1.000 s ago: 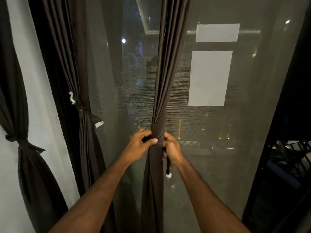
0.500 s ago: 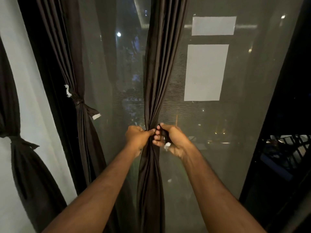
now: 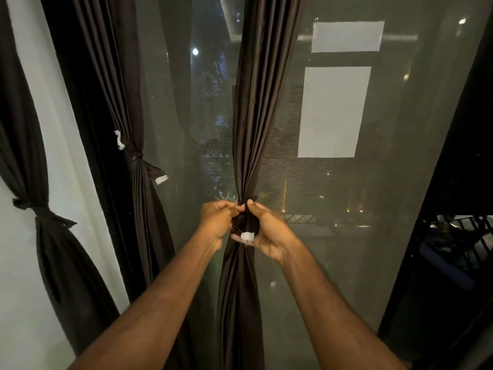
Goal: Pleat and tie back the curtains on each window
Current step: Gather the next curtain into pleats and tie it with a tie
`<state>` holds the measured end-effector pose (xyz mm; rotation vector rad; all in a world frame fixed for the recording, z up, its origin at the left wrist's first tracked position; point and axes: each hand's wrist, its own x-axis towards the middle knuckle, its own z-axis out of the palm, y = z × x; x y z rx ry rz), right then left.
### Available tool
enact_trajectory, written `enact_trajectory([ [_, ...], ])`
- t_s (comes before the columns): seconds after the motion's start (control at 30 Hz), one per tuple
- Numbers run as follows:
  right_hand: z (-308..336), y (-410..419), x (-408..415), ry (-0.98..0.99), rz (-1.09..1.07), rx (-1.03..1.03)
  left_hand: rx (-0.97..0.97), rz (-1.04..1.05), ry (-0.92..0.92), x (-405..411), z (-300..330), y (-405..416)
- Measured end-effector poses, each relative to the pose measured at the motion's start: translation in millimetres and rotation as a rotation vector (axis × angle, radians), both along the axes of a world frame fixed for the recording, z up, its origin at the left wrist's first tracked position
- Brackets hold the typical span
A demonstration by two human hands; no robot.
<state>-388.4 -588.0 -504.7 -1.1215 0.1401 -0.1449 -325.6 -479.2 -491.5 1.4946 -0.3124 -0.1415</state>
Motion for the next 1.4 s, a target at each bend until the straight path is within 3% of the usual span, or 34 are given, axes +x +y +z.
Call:
enact_trajectory([
  [0.17,-3.8,3.7,1.2,0.011,0.087,0.074,0.172,0.015,-0.235,1.5,-4.5,4.3],
  [0.27,-8.9,4.1,3.3,-0.014,0.046,-0.033,0.149,-0.089,-0.201,0.5,-3.2,11.3],
  [0.37,-14.2,6.4,6.4,-0.064,-0.076,-0.226,0.107,-0.02,-0.13,-2.3,-0.1,15.9],
  [0.47,-23.4,9.8,12.8,-0.119,-0.226,-0.515,0.317,0.061,-0.455,-0.1,-0.1,14.7],
  [0.53,-30.1,9.5,14.3,-0.159,-0.284,-0.734,0.455,0.015,-0.562,-4.5,3.0,11.5],
  [0.7,-32.9,9.2,4.0,-0.27,-0.248,-0.921,0.441,-0.107,-0.435,-6.5,10.9,3.0],
  [0.83,-39.4,3.2,-3.8,-0.369,-0.157,-1.069,0.523,-0.138,-0.536,-5.7,6.7,-0.7],
  [1.0,-47.2,-21.9,-19.0,-0.398,-0.138,-1.063,0.432,-0.286,-0.77,-5.3,-6.9,2.2],
  [1.23,-18.1,-42.6,-38.1,-0.392,0.061,-0.893,0.548,-0.375,-0.932,0.5,-33.5,-6.5],
  [1.4,6.3,-49.8,-40.5,-0.478,-0.125,-0.734,0.533,-0.335,-1.031,0.0,-38.5,-10.5],
])
